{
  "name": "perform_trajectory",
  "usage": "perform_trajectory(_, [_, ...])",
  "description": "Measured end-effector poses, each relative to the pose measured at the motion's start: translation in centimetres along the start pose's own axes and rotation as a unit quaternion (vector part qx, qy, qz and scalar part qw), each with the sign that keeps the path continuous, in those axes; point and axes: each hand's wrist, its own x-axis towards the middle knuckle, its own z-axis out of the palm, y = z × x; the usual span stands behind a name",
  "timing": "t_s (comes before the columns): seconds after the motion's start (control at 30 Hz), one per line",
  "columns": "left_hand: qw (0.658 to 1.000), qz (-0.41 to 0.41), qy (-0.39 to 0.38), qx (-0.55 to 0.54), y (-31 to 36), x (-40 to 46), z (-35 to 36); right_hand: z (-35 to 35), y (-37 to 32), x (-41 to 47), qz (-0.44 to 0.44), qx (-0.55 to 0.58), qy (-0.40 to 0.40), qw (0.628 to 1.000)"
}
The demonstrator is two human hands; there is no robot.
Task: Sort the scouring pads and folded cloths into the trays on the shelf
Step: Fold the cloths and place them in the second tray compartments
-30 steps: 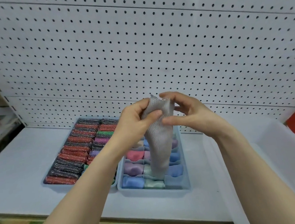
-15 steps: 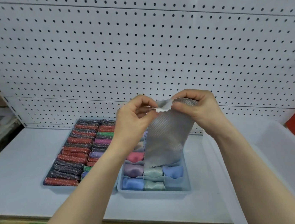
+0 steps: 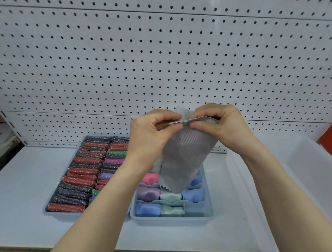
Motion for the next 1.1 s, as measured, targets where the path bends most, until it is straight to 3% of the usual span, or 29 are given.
perform_trajectory(0.2, [0.996, 0.026, 0.047, 0.065, 0.3, 0.1, -0.1, -0.1, -0.3, 0.0, 0.033, -0.008, 0.017, 0.999])
perform_trajectory(0.37, [0.998, 0.002, 0.066, 0.011, 1.1, 0.5, -0.4, -0.5, -1.0, 0.0, 0.054, 0.115, 0.048, 0.991])
perform_trajectory(0.53, [0.998, -0.051, -0.02, 0.0, 1.2, 1.8, -1.0, -1.2, -1.5, 0.1, 0.082, 0.179, 0.059, 0.979])
perform_trajectory(0.67, [0.994, -0.081, -0.034, -0.061, 1.2, 2.0, -1.6, -1.8, -1.0, 0.0, 0.155, 0.157, 0.02, 0.975])
perform_trajectory(0.77, [0.989, -0.09, -0.059, -0.1, 1.4, 1.9, -2.2, -2.1, -1.0, -0.3, 0.157, 0.165, 0.003, 0.974])
perform_trajectory(0.9, [0.954, -0.118, -0.143, -0.235, 2.3, 1.3, -3.2, -2.9, -2.4, -0.8, 0.137, 0.264, -0.065, 0.953])
perform_trajectory(0.97, [0.949, -0.129, -0.128, -0.257, 2.2, 1.6, -3.3, -2.8, -2.6, -0.4, 0.154, 0.27, -0.06, 0.949])
perform_trajectory(1.1, [0.986, -0.138, -0.013, -0.092, 0.5, 2.3, -2.1, -1.0, -2.1, 0.7, 0.181, 0.119, 0.075, 0.973])
